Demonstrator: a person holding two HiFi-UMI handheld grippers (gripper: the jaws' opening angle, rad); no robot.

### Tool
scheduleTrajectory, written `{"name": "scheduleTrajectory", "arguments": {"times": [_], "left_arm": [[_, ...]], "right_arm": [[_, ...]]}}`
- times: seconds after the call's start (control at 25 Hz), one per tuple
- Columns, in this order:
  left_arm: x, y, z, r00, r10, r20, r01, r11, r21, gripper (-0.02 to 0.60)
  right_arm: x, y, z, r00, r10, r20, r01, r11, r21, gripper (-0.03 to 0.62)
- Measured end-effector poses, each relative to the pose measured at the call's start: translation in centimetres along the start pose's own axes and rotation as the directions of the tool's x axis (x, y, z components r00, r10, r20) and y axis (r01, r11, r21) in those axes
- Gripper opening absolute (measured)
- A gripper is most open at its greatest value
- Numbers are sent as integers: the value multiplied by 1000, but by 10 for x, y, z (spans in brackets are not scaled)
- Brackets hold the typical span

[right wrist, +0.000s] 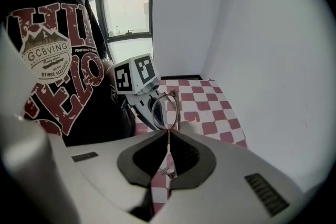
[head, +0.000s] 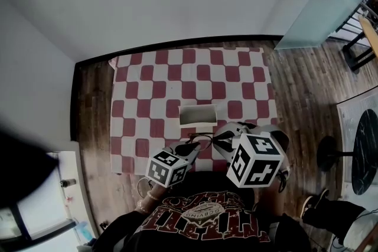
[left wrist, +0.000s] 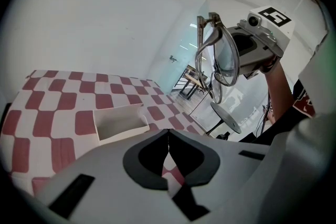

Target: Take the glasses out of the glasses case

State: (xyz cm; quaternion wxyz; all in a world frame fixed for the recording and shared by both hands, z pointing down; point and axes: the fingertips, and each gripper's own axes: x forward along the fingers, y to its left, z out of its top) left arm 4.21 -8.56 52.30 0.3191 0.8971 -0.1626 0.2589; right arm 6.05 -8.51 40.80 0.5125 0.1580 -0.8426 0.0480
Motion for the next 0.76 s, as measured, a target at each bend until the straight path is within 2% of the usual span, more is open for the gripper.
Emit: {"name": "scheduleTrajectory", "arguments": {"times": [0.76], "left_arm": [[3,-1,1,1000,-8,-13,8,1000,4,9]], "right_arm": [[-1,-2,-6,1000,4,-13,-4,1000,20,29]]}}
